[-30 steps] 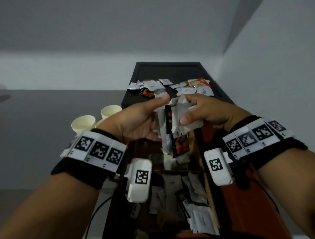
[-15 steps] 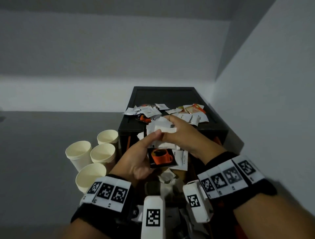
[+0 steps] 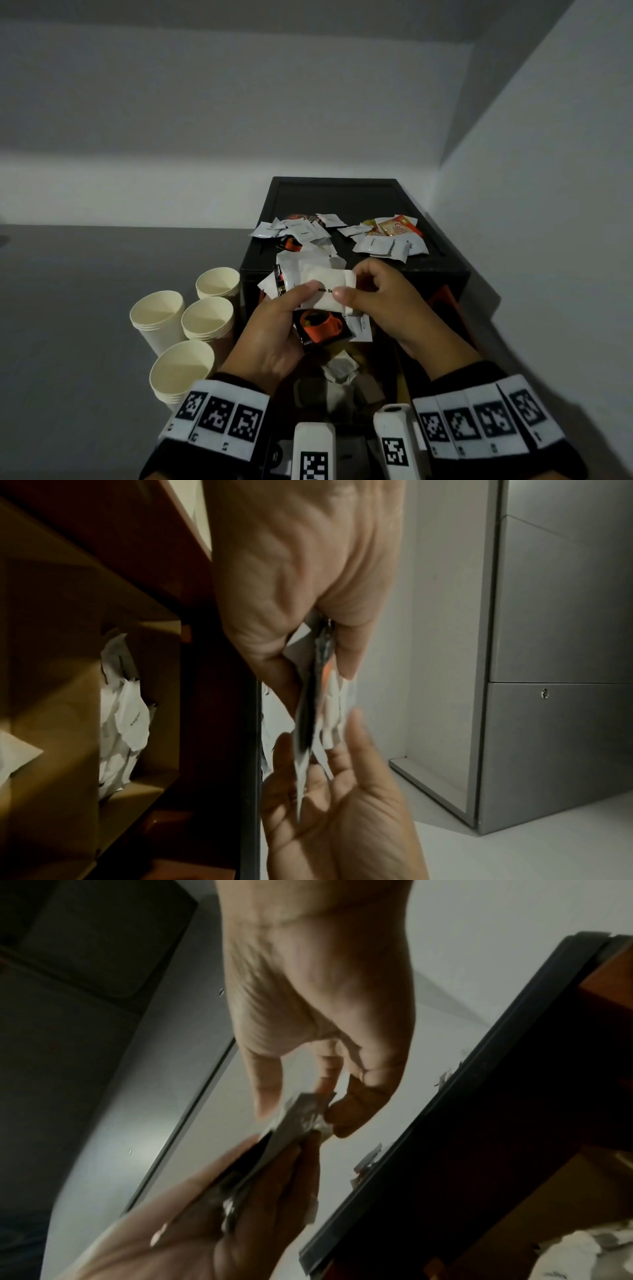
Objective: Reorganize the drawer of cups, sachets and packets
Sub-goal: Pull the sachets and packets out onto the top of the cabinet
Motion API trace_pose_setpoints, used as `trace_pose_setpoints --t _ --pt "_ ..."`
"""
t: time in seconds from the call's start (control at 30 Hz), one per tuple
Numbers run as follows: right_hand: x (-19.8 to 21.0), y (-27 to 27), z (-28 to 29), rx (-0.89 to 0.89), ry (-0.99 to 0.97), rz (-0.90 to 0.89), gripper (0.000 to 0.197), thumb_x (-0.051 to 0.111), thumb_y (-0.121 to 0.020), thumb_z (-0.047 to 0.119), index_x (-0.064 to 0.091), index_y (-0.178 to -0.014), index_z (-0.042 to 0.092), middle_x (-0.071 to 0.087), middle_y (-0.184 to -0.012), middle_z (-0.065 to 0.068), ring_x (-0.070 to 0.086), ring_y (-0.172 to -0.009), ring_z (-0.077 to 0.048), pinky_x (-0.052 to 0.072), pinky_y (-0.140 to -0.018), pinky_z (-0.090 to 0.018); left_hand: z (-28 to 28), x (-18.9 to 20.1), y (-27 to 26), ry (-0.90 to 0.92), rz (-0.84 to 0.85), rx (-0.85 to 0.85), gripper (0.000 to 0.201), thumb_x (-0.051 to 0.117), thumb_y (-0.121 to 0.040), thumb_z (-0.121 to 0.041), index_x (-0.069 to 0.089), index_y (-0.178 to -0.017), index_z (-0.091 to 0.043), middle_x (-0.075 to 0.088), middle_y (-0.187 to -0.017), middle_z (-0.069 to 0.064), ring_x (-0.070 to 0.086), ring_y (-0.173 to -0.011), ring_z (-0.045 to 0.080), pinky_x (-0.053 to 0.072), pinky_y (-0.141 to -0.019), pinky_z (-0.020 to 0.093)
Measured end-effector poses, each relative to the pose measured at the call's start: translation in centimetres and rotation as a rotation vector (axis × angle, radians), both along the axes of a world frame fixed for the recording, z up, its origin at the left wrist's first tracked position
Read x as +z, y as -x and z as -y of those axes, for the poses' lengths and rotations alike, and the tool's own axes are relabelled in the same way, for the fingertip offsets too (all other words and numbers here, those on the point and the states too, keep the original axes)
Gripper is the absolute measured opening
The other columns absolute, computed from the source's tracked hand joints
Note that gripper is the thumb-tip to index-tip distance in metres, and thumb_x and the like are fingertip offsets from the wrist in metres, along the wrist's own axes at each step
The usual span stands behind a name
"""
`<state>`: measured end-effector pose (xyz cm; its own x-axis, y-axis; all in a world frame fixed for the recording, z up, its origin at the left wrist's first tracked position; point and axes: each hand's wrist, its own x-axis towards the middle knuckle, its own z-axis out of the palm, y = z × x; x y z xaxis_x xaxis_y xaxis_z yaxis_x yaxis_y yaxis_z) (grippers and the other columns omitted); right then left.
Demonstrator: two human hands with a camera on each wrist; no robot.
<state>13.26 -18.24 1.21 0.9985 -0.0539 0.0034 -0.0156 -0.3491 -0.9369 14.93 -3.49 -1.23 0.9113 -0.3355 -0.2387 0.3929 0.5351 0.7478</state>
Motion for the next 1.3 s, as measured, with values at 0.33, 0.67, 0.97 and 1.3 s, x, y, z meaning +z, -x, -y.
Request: trace_pose_setpoints --t 0.33,0.67,0.97,1.3 --pt "0.0 -0.6 0.2 -0.150 -0.380 -0.089 0.010 0.049 -0.096 0.012 0.058 -0.092 0.011 0.065 -0.092 -0.006 0.063 -0.081 -0.014 0.055 -0.070 -0.032 -0.5 -0.7 -0.8 0.102 -0.031 0.036 0.033 0.060 -0.079 -0.012 0.059 -0.110 -0.001 0.061 -0.119 0.027 0.060 -0.108 0.044 0.048 -0.089 0.059" --pt "-4.0 -2.1 2.3 -0.340 -0.436 -0.237 0.011 0.052 -0.093 0.005 0.055 -0.083 0.007 0.058 -0.077 -0.011 0.053 -0.057 -0.012 0.044 -0.039 -0.014 -2.8 -0.2 -2.3 0.162 -0.026 0.192 0.036 0.057 -0.088 -0.008 0.054 -0.123 -0.005 0.062 -0.119 0.024 0.061 -0.109 0.040 0.043 -0.096 0.059" --pt "-4.8 -2.4 0.3 -0.262 -0.201 -0.303 0.012 0.049 -0.096 0.022 0.057 -0.087 0.020 0.059 -0.091 -0.001 0.054 -0.083 -0.014 0.045 -0.075 -0.030 -2.3 -0.4 -1.7 0.122 0.015 0.173 0.031 0.055 -0.087 -0.006 0.058 -0.117 -0.007 0.065 -0.115 0.022 0.061 -0.108 0.039 0.043 -0.097 0.058" --pt "-1.6 -0.5 -2.3 0.030 -0.193 -0.054 0.026 0.058 -0.090 0.011 0.054 -0.105 0.033 0.066 -0.107 -0.001 0.065 -0.080 -0.012 0.049 -0.059 -0.020 -1.5 -0.1 -1.2 0.095 0.043 0.127 0.047 0.058 -0.081 -0.013 0.054 -0.127 -0.007 0.064 -0.116 0.022 0.062 -0.105 0.039 0.055 -0.081 0.050"
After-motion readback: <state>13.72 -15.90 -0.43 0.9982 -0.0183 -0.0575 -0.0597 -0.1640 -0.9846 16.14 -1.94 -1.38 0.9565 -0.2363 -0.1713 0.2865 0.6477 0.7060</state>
